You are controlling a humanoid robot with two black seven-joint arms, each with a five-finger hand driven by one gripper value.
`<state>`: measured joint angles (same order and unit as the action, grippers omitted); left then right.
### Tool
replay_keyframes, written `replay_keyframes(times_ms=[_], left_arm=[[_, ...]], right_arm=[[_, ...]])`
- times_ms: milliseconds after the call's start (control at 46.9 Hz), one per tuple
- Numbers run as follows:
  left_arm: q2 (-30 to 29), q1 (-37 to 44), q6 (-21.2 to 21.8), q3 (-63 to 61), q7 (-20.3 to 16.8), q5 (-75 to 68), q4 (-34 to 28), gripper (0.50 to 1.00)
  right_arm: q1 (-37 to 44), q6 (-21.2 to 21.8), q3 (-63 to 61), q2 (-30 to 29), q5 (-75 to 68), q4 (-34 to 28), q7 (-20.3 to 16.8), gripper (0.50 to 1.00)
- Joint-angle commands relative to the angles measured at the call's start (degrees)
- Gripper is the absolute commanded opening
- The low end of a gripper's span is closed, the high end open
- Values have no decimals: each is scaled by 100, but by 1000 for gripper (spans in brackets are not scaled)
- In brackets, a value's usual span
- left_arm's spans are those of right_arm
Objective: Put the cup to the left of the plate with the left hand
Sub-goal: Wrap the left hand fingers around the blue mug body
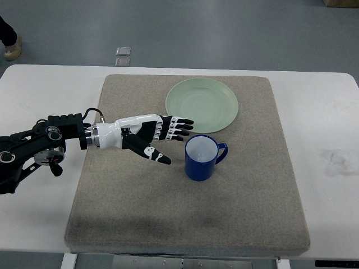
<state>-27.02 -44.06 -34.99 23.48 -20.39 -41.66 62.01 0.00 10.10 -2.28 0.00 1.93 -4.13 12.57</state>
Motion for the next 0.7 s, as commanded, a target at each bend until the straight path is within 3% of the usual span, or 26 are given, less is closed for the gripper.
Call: replay_keyframes(times_ms=[0,682], left_arm=[[82,29,-1,-1,0,0,-23,992],[452,161,-1,-10,44,-97,-49,992]], right_arm=[[0,1,0,0,0,0,0,932],[0,1,0,0,0,0,0,932]])
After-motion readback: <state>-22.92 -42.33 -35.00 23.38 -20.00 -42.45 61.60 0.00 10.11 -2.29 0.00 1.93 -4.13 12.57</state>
